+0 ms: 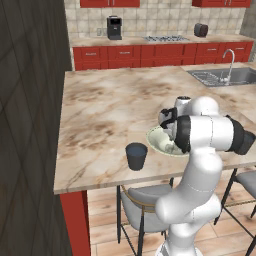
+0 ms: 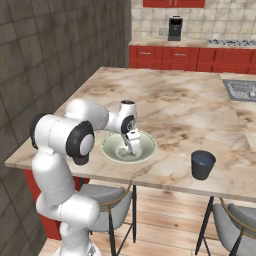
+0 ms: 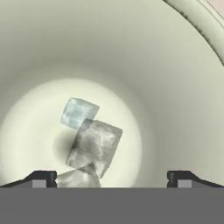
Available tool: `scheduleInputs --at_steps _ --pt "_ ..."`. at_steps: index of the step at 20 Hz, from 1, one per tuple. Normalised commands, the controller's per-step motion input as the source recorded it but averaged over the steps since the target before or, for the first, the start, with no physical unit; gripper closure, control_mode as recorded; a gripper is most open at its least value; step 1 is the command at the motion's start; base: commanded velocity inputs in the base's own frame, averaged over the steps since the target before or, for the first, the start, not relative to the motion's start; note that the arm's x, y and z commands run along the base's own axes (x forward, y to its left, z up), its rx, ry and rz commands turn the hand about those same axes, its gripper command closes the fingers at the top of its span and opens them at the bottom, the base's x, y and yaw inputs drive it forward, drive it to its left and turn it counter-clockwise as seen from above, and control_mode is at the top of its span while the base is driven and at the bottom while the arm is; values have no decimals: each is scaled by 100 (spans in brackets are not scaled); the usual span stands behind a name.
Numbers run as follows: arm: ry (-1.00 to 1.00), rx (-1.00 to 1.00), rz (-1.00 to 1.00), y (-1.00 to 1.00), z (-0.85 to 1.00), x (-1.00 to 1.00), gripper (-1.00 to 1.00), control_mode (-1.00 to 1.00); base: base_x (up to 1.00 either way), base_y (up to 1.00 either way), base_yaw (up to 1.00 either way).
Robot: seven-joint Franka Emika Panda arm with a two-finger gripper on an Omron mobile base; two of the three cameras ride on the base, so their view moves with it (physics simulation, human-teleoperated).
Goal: There are four ice cubes in the ice bowl. Place two ice cubes in each glass of water.
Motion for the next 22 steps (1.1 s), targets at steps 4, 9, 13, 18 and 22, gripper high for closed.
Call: scheduleInputs --at_steps 4,9,13,18,22 --pt "1 0 -8 0 -36 18 -100 -100 0 0 0" --pt "0 0 -8 0 -34 22 -100 -100 0 0 0" --pt "0 0 -10 -2 -18 24 -100 -100 0 0 0" --pt "0 0 -10 -2 -18 22 -100 -100 0 0 0" --pt "0 0 -10 -5 -26 14 100 -100 0 0 0"
